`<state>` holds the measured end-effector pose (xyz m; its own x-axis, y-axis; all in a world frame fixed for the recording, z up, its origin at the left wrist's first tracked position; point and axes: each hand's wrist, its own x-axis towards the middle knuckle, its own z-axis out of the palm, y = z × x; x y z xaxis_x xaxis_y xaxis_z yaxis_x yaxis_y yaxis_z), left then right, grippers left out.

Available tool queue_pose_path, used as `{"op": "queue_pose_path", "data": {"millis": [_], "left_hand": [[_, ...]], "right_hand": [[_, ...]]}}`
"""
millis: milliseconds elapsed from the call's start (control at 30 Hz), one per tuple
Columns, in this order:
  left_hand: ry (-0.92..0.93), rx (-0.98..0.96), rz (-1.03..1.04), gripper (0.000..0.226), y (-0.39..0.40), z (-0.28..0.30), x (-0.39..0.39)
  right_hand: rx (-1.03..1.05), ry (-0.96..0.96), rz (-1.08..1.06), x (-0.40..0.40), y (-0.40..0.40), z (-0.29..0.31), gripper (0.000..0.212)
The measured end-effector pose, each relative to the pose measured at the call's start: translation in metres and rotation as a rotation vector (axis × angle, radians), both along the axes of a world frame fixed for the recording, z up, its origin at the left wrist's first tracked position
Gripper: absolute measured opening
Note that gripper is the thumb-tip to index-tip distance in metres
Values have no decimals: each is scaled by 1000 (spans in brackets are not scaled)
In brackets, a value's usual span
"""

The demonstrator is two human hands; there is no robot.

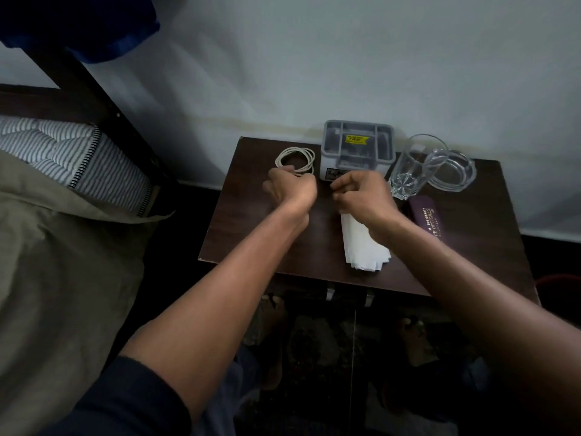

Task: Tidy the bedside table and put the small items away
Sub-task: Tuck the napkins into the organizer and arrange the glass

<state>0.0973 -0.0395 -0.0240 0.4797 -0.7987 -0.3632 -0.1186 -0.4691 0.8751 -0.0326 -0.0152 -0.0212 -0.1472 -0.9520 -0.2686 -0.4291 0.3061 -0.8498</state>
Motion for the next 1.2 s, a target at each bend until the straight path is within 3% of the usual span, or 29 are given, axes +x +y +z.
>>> {"op": "queue_pose_path", "data": {"millis": [67,133,200,267,367,500,633,800,867,1000,1200], "left_hand": [[35,30,-167,21,13,3,-14],[39,127,-474,16,24,4,-24],[-107,224,-786,11,31,2,-29],[-359,242,-924,27,33,0,-33],[-435,229,-841,53,27,0,-37],[-471,237,-793,65,18,-3,-41],[-659,257,-848,62,15,-5,-46],[-714,240,-909,40,12,-1,-51],[-653,232,-974,30,5,7,-45],[-342,164,-1053,28,-5,21,-16],[-237,-116,-920,31,-13,38,8]], "right_hand": [[-31,175,50,-17,2,7,27],[-44,349,104,-32,5,13,29],[-41,488,132,-44,11,16,29],[-11,549,158,-51,17,12,28],[49,572,227,-54,22,4,30],[67,579,225,-58,21,-2,32],[87,497,204,-60,18,-2,35],[68,423,150,-62,22,0,37],[-50,387,66,-59,25,4,37],[-430,387,3,-52,25,22,52],[-318,95,-50,-36,17,32,72]]}}
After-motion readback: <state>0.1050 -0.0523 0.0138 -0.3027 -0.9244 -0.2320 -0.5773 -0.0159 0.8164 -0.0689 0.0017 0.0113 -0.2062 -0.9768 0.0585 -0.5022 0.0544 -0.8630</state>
